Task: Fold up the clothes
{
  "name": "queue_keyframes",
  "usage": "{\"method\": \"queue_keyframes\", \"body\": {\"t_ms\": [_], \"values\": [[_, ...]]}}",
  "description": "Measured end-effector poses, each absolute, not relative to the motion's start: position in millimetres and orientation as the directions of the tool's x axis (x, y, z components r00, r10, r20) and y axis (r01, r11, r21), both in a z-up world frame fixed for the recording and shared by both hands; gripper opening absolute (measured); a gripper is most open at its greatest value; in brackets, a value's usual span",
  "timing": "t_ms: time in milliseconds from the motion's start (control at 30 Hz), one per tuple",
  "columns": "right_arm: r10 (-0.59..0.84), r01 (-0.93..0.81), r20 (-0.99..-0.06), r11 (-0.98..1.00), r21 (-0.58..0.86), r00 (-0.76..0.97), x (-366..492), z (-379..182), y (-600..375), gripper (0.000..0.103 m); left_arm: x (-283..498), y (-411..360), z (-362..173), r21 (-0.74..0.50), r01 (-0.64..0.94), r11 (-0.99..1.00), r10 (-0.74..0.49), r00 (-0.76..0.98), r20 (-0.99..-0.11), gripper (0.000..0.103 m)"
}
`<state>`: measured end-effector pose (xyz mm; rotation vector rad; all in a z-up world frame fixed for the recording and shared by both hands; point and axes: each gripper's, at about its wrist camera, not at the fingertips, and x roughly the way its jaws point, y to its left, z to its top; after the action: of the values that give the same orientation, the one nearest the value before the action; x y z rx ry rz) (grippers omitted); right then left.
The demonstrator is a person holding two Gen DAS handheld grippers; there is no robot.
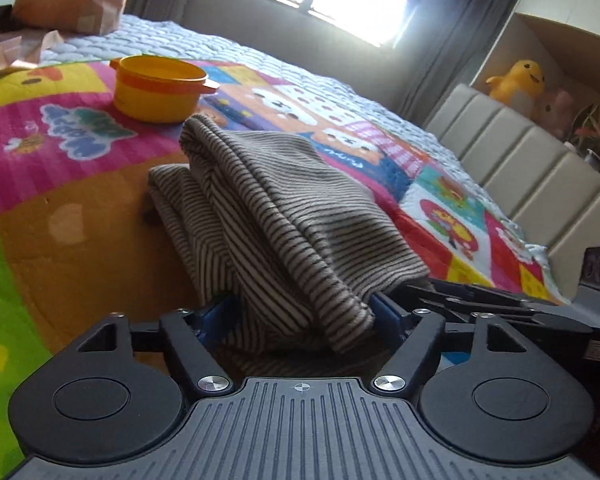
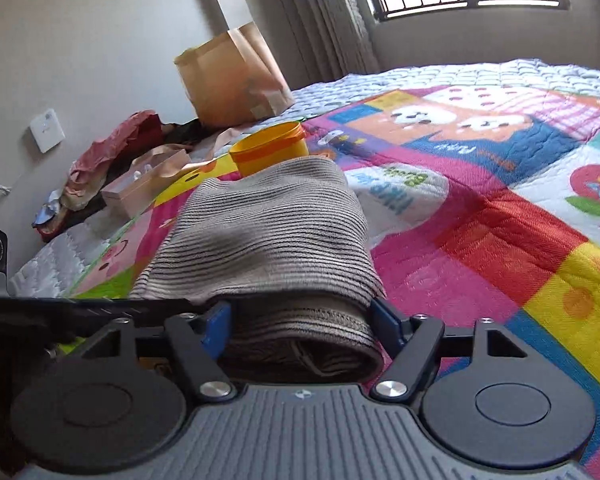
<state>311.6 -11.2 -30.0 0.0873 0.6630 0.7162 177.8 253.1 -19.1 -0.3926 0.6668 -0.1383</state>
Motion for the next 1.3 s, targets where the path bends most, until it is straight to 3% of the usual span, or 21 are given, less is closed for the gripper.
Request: {"method": "queue_keyframes", "body": {"t_ms": [167,233,300,333,433,567,800,1300], "values": [[0.615,-0.592,-0.523,0.77,0.239,0.59,331.5,-32.7,18.8,0.072,199.8,265.2,-18.3,-0.265,-0.006,0.964,-0.148,0.819,-0.555,0.078],[0.62,-0.594,-0.526,0.766,0.246,0.582,338.6,-30.4,20.0,0.074,193.1,261.2,-17.2,-0.256,-0.042,0.966,-0.108,0.832,-0.545,0.09],[0.614,-0.589,-0.518,0.772,0.238,0.595,334.6,-26.2,7.3,0.089,181.9,252.8,-16.1,-0.257,-0.081,0.963,-0.073,0.838,-0.541,0.099],[0.601,-0.586,-0.507,0.782,0.212,0.618,329.7,-23.8,-2.5,0.103,174.5,243.0,-16.8,-0.261,-0.091,0.961,-0.07,0.833,-0.549,0.101],[0.568,-0.601,-0.54,0.787,0.136,0.622,323.2,-21.7,-29.0,0.103,156.6,205.2,-24.0,-0.249,-0.139,0.958,-0.038,0.803,-0.595,0.103],[0.53,-0.632,-0.638,0.77,0.086,0.559,327.1,-39.2,-53.7,0.103,149.5,155.4,-40.1,-0.111,-0.291,0.95,0.166,0.775,-0.61,0.103],[0.493,-0.659,-0.611,0.749,-0.065,0.62,308.9,-59.3,-55.9,0.103,168.4,130.0,-44.6,-0.016,-0.485,0.875,0.375,0.696,-0.612,0.103],[0.507,-0.664,-0.619,0.747,-0.032,0.6,312.8,-59.3,-60.1,0.103,175.7,125.6,-45.2,0.034,-0.49,0.871,0.401,0.669,-0.626,0.103]]}}
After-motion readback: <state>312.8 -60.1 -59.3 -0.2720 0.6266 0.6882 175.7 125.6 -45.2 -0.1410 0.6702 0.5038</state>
